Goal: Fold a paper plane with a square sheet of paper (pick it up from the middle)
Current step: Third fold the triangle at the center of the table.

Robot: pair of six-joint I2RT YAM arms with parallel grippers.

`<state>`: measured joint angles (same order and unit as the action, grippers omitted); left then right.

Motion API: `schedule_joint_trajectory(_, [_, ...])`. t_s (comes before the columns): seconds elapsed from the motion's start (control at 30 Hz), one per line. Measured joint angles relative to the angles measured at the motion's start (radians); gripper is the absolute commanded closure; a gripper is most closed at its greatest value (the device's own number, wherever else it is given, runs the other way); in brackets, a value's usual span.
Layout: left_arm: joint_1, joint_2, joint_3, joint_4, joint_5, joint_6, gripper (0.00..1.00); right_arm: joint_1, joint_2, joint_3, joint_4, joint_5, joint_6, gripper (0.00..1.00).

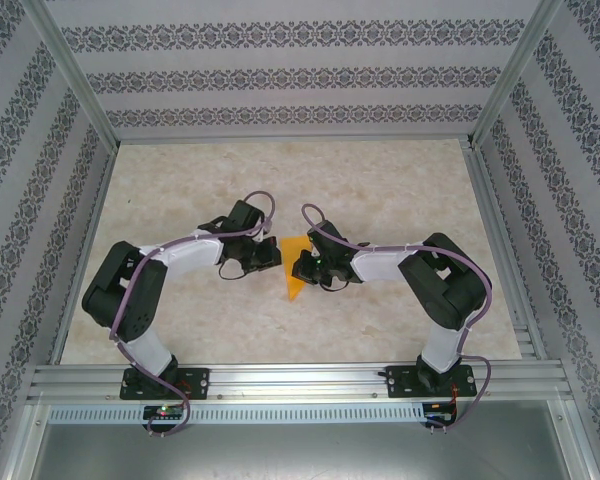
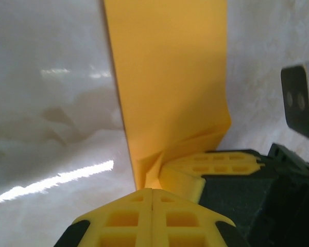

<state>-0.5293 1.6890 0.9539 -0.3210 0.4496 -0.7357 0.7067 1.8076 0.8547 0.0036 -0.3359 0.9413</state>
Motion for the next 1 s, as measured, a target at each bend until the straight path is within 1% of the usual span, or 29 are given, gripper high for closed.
schedule_joint_trajectory(0.17, [-0.028,0.009,-0.003,0.027,0.018,-0.005,1.0,0.0,0.0,0.0,0.0,0.0,0.0,1.0])
schedule_joint_trajectory(0.37, [-0.045,0.061,0.004,0.042,0.02,-0.007,1.0,0.0,0.0,0.0,-0.001,0.0,0.0,1.0])
schedule_joint_trajectory(0.6, [-0.049,0.106,0.008,0.045,0.017,-0.012,1.0,0.0,0.0,0.0,0.0,0.0,0.0,1.0])
schedule_joint_trajectory(1.0, [-0.049,0.124,0.02,0.049,0.013,-0.026,1.0,-0.002,-0.001,-0.013,0.022,-0.006,0.0,1.0])
